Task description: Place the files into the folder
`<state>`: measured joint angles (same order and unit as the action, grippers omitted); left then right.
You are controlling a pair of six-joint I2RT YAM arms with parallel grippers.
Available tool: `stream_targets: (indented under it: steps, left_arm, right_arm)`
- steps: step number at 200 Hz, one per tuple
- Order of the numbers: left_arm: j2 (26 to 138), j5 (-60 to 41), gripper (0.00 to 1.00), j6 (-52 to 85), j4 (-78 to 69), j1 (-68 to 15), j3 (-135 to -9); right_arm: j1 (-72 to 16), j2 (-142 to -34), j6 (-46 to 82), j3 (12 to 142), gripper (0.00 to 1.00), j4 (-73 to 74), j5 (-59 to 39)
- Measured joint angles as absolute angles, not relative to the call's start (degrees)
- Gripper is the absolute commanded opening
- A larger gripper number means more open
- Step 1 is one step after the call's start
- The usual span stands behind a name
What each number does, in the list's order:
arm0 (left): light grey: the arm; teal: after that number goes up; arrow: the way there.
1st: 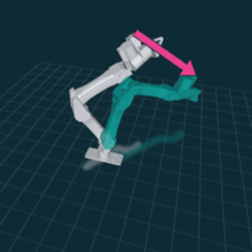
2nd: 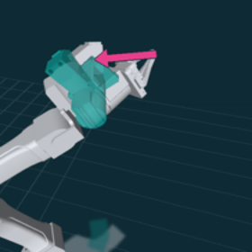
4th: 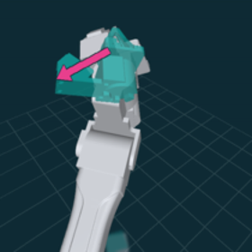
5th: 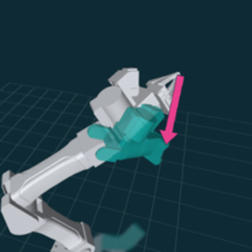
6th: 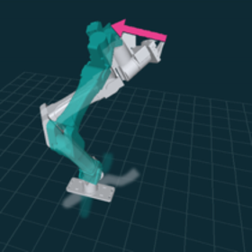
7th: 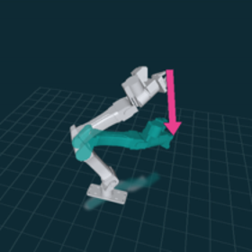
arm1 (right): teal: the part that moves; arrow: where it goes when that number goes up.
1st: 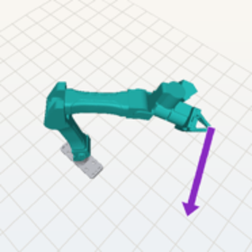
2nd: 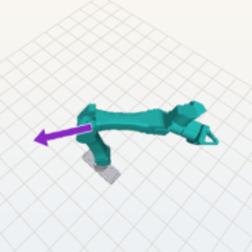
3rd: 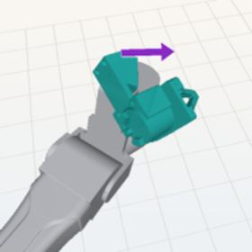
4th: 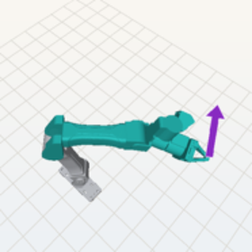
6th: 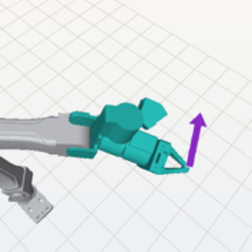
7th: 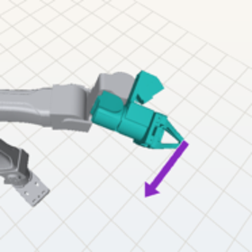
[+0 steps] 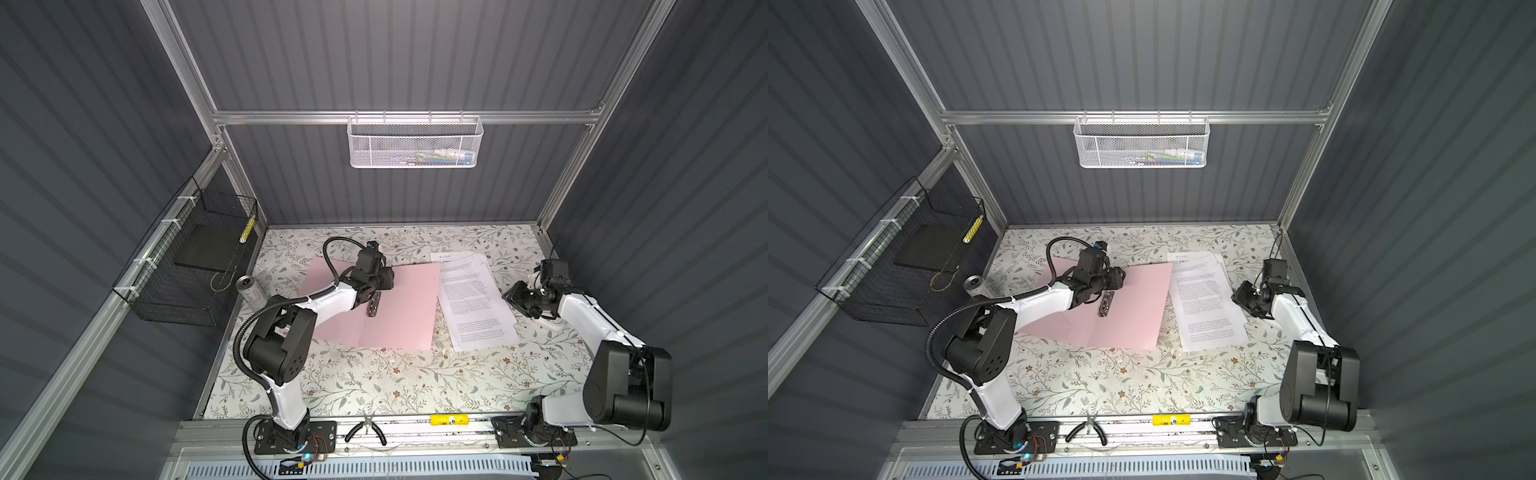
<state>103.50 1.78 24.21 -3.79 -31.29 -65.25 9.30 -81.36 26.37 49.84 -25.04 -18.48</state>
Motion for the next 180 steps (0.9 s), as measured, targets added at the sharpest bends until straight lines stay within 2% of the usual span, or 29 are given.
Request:
stream_targets:
  steps: [21,87,126,180]
  left_arm:
    - [103.48,1.19,0.51,24.49,-3.77,-33.04,-65.25]
    - [103.48,-0.45,0.50,25.61,-3.88,-35.75,-65.25]
    - [103.53,-1.34,0.49,25.74,-3.99,-35.86,-65.25]
    - [105.36,-2.24,0.48,26.15,-5.56,-35.99,-65.32]
  right_arm:
    - [9.61,-81.76,25.30,49.84,0.38,-25.43,-18.26]
    - [14.48,-80.05,26.04,42.04,0.48,-25.76,-14.76]
    - [14.92,-79.81,27.49,37.15,0.51,-24.53,-16.21]
    - [14.96,-79.99,28.25,36.88,0.50,-22.90,-20.32]
